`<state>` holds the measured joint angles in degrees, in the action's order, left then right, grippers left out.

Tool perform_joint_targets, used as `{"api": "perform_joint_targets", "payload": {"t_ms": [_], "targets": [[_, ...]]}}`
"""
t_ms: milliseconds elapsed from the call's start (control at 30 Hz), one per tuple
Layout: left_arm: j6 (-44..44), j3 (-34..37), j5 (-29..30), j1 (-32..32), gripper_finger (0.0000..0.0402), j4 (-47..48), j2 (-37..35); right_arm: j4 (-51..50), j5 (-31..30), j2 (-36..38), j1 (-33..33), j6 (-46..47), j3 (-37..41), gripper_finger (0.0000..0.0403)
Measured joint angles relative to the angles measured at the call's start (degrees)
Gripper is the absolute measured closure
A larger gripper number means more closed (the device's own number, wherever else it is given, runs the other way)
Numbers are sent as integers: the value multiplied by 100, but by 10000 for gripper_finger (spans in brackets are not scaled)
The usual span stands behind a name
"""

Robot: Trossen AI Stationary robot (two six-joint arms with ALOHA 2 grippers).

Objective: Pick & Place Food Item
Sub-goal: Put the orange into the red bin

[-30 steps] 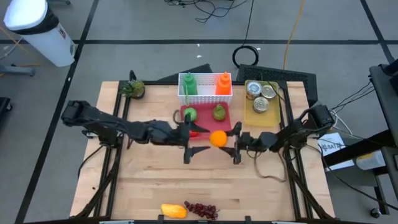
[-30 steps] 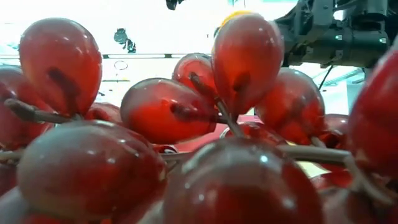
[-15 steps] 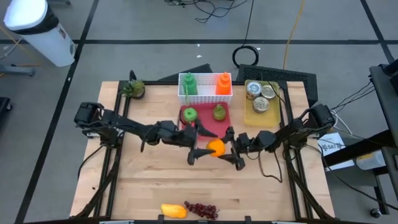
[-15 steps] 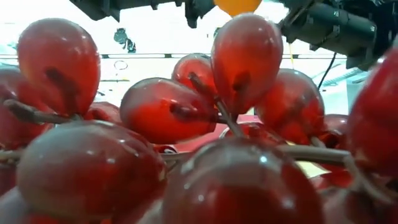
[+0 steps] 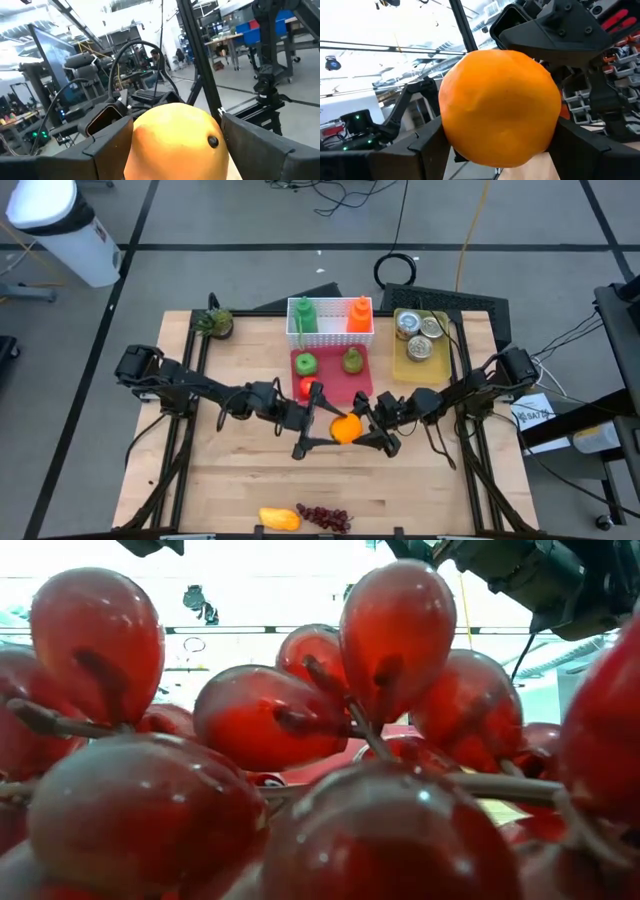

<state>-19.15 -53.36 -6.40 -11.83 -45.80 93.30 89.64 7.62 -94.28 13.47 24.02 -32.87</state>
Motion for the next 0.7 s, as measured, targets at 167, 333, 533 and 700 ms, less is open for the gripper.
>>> {"api": "perform_joint_targets", "payload": {"t_ms": [167,333,533,700], "targets": [[-169,0,-220,-41,96,76,0,5,38,0,-57,86,-49,134],[-483,0,-146,-165,96,214,4,-1,81,0,-94,93,-49,134],[-152,-4,1093,-364,96,350,4,-16,-56,0,-138,-154,-49,134],[607,2,1454,-402,96,331,8,-98,-471,0,-184,-628,-49,134]]}}
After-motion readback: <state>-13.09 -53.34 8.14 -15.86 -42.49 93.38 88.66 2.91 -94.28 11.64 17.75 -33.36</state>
